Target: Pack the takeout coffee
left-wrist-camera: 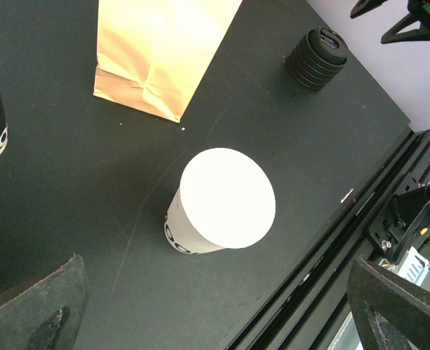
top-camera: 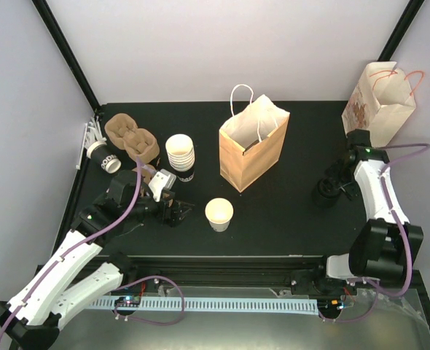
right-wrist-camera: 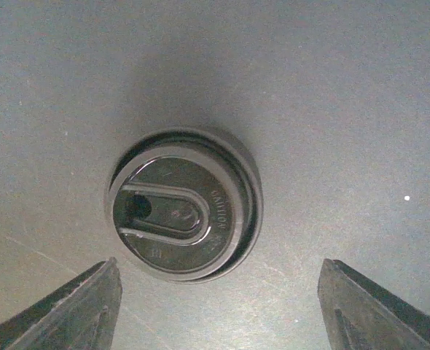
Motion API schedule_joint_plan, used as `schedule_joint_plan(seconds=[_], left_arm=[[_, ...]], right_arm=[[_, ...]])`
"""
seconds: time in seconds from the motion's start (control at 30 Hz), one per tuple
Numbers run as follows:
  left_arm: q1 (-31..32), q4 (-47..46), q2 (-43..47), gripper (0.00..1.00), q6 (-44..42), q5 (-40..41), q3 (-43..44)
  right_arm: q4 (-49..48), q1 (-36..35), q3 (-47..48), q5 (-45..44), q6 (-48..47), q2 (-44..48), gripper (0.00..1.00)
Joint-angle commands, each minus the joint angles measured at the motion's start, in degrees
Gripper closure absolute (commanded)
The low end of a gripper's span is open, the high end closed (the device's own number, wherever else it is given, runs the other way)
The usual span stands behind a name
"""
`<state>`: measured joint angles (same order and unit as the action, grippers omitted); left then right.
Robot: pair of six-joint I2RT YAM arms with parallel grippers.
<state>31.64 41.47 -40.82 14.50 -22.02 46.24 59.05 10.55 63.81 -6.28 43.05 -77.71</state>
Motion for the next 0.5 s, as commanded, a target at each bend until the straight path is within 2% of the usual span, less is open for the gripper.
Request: schedule_joint_plan(seconds=[0.0,0.23,0.47], left_arm=[[0.5,-1.5,0.9,0.01,-1.1,0.3,-0.2],[0.5,-1.9,1.6,0.01,-1.2,-0.1,-0.4],[0.5,-2.1,1.7,0.01,-1.3,-0.3,-0.5]], right_arm=[[4.3,-2.6,3.8,-3.8,3.5,-2.9,0.29],[6.0,-3.9,7.6,-6.3,5.4,-5.9,0.5],[7.0,-6.9,10.9,-7.1,8.3,-10.0,0.52]])
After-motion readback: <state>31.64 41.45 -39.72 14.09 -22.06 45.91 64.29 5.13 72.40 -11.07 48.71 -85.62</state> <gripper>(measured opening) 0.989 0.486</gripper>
